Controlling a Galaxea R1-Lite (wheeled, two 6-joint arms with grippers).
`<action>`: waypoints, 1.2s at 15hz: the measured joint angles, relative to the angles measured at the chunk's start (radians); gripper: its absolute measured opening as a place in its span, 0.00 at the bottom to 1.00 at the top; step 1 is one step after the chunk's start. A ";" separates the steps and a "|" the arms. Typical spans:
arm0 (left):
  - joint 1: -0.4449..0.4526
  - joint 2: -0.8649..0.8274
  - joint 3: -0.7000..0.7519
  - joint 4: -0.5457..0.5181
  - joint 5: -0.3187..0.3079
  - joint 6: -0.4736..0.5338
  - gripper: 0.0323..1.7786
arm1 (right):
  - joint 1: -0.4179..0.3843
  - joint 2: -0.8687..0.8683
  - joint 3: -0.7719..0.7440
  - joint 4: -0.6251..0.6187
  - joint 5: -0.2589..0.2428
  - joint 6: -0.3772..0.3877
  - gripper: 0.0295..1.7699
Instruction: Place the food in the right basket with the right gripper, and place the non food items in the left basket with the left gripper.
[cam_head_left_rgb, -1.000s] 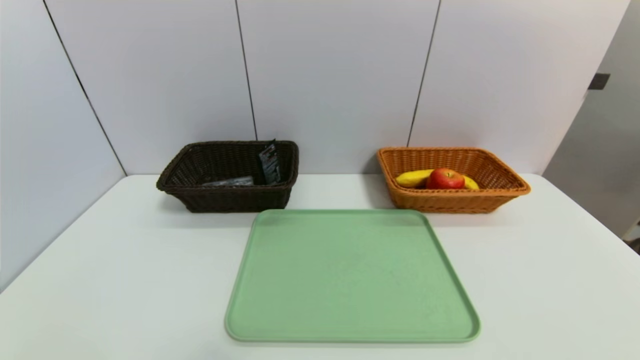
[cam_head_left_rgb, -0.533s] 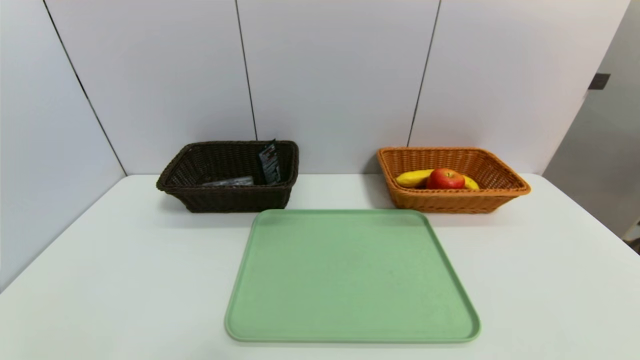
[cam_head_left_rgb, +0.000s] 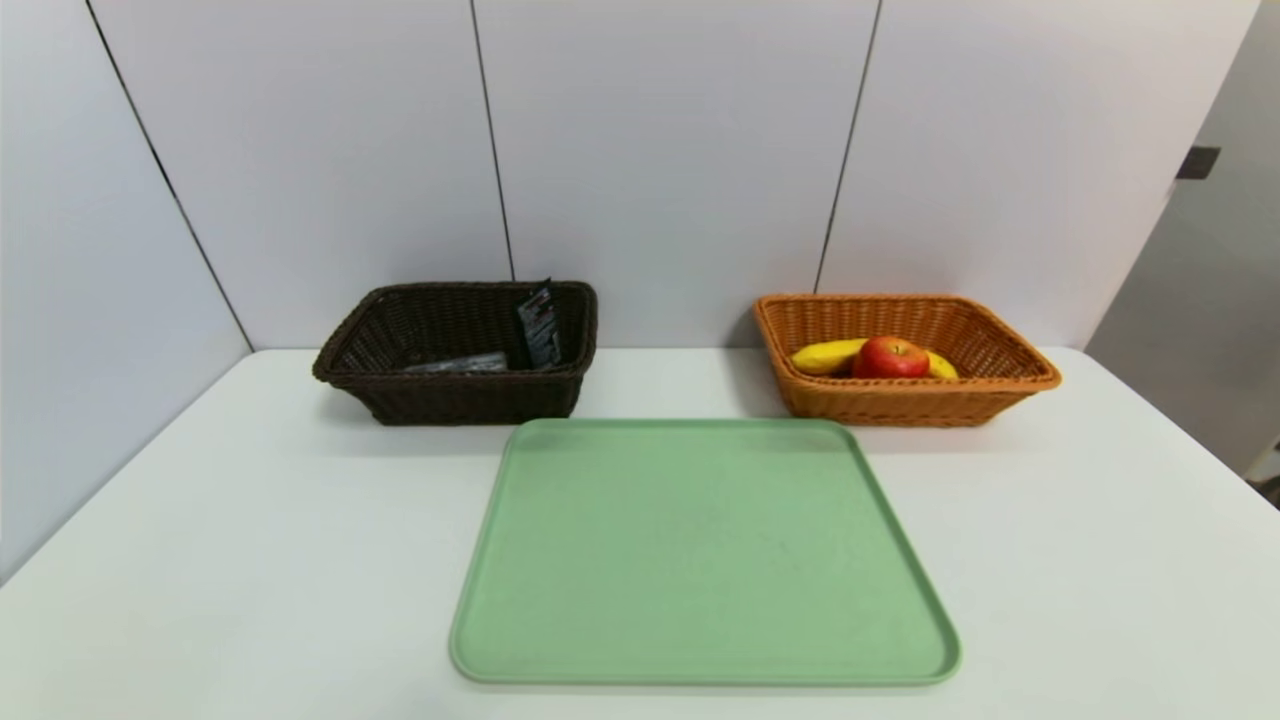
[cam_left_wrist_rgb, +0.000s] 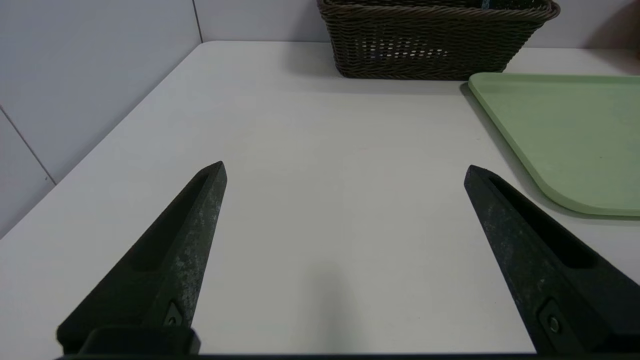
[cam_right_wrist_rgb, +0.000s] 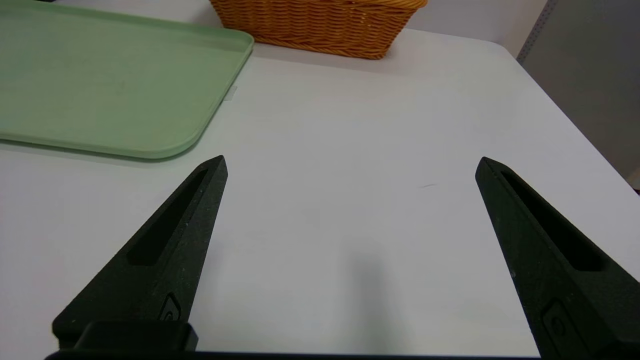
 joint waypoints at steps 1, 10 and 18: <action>0.000 0.000 0.000 -0.001 0.000 0.000 0.95 | 0.000 0.000 0.001 -0.002 -0.004 0.014 0.97; 0.000 0.000 0.001 -0.001 0.006 -0.020 0.95 | 0.001 0.000 0.003 -0.009 0.001 0.018 0.97; 0.000 0.000 0.001 -0.001 0.006 -0.020 0.95 | 0.001 0.000 0.005 -0.011 -0.004 0.032 0.97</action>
